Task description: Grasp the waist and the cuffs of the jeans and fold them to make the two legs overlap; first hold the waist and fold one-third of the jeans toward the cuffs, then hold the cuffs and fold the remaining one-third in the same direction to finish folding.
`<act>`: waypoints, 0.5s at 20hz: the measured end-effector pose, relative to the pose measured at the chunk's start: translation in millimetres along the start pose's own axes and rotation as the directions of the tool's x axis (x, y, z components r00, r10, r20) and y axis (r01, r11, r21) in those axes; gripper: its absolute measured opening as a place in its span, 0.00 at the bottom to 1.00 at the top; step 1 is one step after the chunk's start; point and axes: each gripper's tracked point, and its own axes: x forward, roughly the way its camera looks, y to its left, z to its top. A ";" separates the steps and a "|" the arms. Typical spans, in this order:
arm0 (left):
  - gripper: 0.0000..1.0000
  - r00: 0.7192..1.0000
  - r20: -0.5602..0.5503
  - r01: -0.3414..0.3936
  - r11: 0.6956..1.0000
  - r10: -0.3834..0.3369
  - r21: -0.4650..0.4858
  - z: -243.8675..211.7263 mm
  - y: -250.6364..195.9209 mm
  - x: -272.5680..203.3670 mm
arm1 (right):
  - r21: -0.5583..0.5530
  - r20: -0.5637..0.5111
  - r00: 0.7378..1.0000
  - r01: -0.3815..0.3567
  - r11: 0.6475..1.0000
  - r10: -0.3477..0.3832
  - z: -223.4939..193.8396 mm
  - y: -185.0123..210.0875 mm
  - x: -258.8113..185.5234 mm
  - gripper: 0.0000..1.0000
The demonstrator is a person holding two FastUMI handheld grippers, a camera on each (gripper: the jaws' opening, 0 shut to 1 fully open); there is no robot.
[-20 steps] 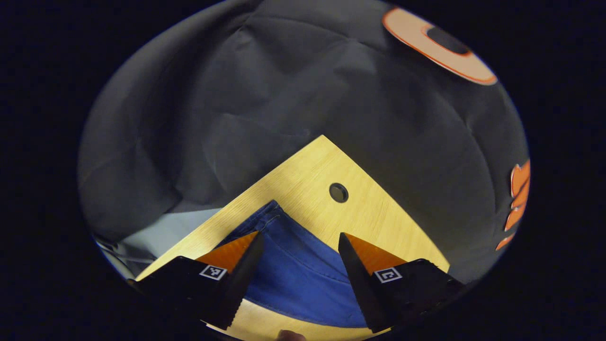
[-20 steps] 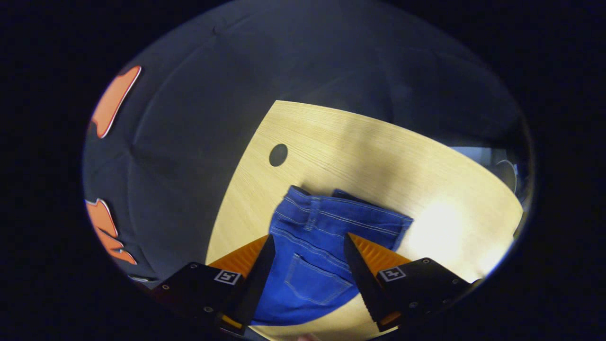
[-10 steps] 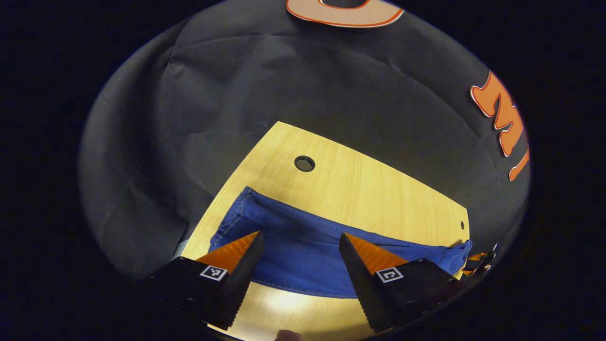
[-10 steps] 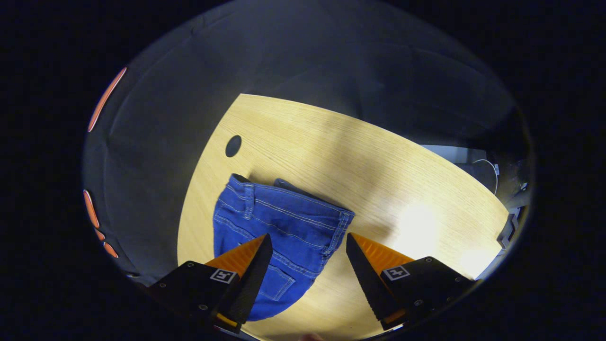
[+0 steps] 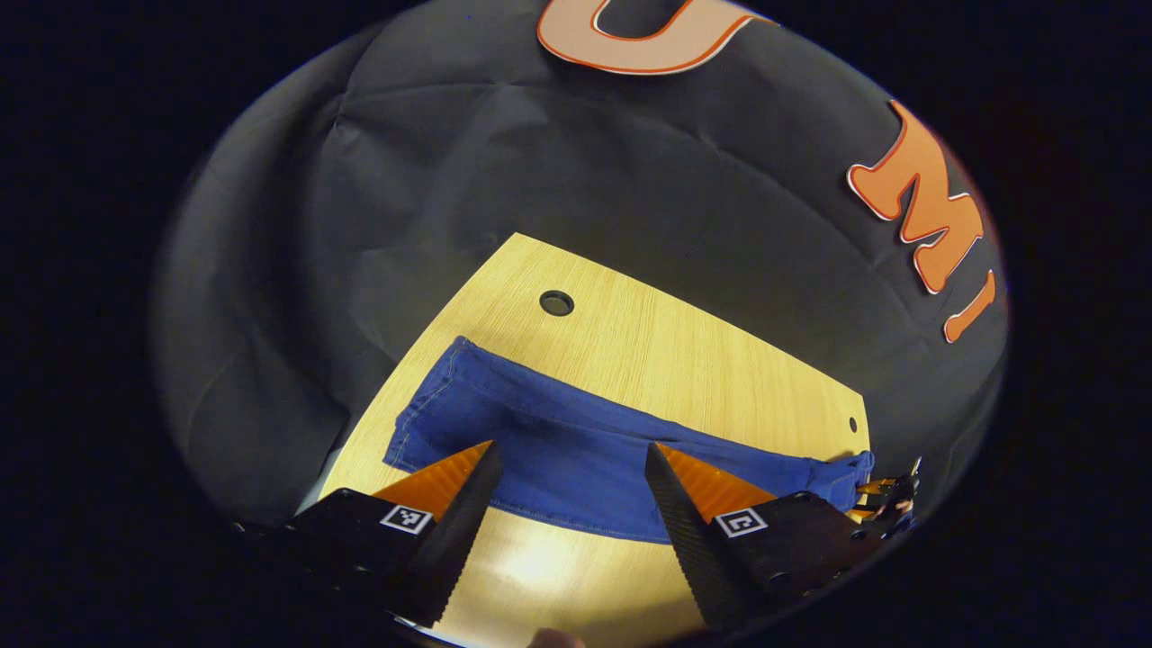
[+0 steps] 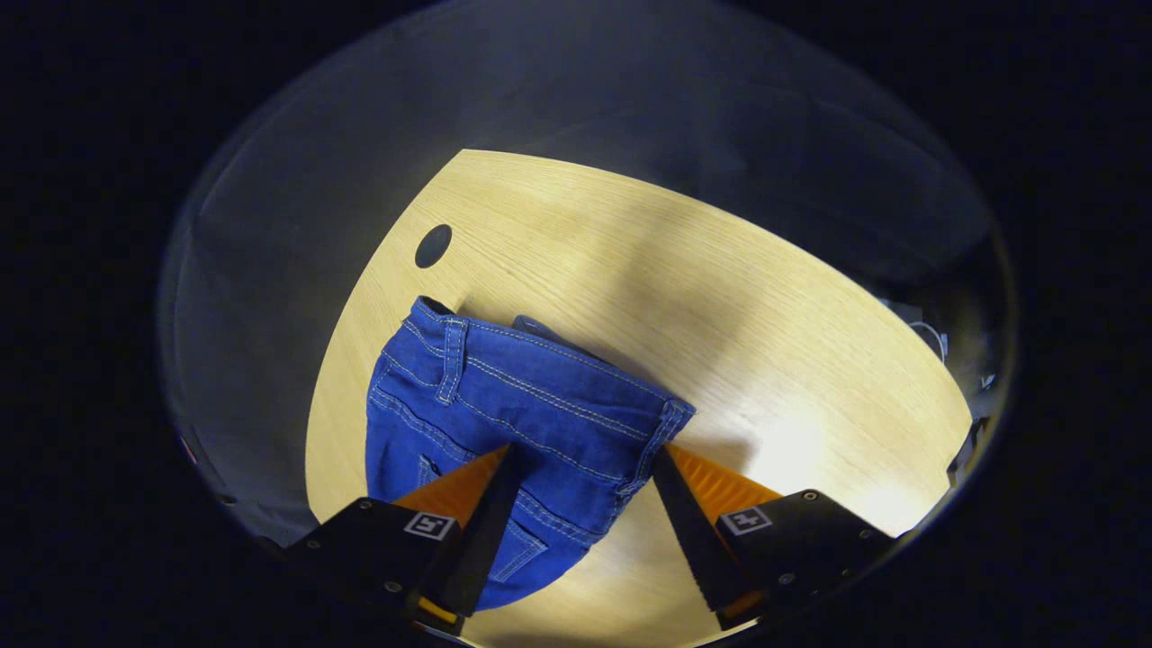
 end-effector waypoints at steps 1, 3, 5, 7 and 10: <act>0.98 1.000 -0.003 -0.005 1.000 0.005 -0.006 -2.9 2.4 1.6 | 0.008 0.002 1.000 0.009 1.000 -0.009 0.9 -1.4 3.7 0.80; 0.98 1.000 -0.012 -0.007 1.000 0.007 -0.018 -7.7 1.4 6.0 | 0.042 -0.006 1.000 -0.018 0.999 0.019 0.8 2.6 7.2 0.70; 0.98 1.000 -0.019 0.001 0.999 -0.002 -0.037 -15.8 0.3 11.7 | 0.099 0.001 0.999 -0.050 0.994 0.050 -1.1 9.5 12.4 0.39; 0.98 1.000 -0.021 0.015 0.999 -0.016 -0.044 -23.5 2.2 15.0 | 0.094 0.010 0.997 -0.079 0.992 0.078 -3.3 9.9 12.2 0.24; 0.98 0.999 -0.030 0.020 0.999 -0.021 -0.041 -24.9 2.6 14.0 | 0.122 0.013 0.992 -0.122 0.985 0.122 -6.0 15.3 2.2 0.15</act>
